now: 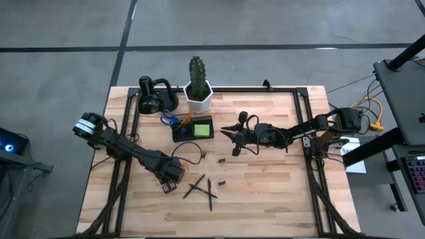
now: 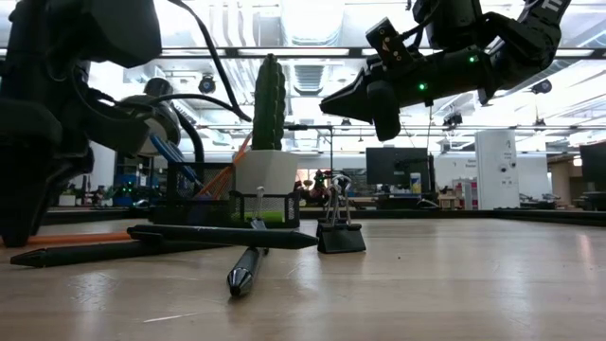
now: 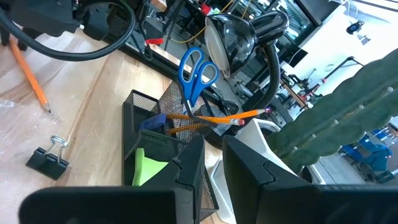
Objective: Pick and place office supplies into organizer
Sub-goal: Put the orange pencil into the black desk organizer
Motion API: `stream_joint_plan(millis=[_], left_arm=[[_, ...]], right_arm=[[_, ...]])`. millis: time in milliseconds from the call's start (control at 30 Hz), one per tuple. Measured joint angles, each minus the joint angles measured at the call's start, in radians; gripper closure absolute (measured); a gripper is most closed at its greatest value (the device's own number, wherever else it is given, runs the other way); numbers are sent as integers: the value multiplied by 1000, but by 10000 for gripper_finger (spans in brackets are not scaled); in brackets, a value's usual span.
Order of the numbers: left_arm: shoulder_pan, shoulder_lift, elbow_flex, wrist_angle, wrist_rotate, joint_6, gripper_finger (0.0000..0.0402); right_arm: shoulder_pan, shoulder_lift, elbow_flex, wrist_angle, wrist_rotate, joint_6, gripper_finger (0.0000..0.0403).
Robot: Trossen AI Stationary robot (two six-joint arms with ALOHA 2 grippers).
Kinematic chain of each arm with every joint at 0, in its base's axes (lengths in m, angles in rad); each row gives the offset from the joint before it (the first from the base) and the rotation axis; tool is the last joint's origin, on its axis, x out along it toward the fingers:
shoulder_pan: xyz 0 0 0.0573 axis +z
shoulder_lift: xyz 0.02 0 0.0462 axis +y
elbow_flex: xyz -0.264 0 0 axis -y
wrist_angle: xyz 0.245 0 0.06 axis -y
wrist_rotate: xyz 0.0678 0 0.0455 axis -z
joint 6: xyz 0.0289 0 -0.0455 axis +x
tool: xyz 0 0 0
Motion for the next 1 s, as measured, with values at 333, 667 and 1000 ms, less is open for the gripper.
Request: stream_joint_plan(millis=[333,667,1000], left_arm=[[0,1,-9,6,5,5,397],[0,-12,16,-19,9,33,400],[-1,-24,20,-33,8,36,401]], right_arm=[[0,0,0,0,0,0,355],[0,0,0,0,0,0,355],[0,0,0,0,0,0,355]])
